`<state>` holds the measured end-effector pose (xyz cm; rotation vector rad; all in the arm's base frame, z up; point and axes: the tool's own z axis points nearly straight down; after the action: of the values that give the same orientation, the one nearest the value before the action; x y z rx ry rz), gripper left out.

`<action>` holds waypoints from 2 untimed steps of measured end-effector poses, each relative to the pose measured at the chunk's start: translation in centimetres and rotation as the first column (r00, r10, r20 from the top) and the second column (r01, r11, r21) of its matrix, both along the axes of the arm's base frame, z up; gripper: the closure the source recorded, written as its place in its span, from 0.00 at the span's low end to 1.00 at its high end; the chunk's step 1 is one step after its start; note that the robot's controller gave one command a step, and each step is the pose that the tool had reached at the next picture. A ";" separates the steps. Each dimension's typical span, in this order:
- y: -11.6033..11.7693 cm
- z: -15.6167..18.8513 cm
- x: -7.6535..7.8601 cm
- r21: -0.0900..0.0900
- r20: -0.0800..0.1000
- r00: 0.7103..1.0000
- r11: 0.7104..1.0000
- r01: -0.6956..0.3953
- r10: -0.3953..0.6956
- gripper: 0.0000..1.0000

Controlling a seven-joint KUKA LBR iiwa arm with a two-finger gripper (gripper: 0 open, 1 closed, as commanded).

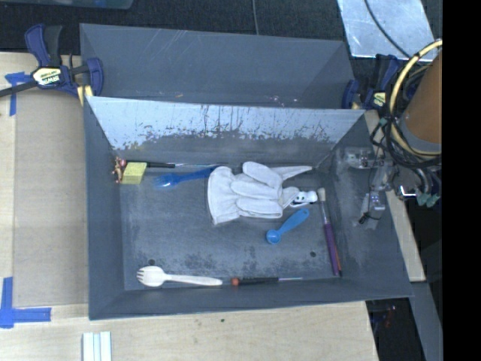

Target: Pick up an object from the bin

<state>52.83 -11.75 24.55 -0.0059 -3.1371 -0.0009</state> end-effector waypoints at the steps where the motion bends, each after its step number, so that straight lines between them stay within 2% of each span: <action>1: 0.1 0.4 0.2 -0.002 0.009 1.000 1.000 -0.004 0.004 0.00; 2: 3.6 -11.7 4.1 -0.004 0.012 0.979 0.979 -0.202 0.202 0.00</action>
Offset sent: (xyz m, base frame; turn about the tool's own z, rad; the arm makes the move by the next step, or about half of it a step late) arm 0.0579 0.0534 -0.1755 -0.2976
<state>56.97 -8.16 12.87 0.3131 -3.1338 0.0040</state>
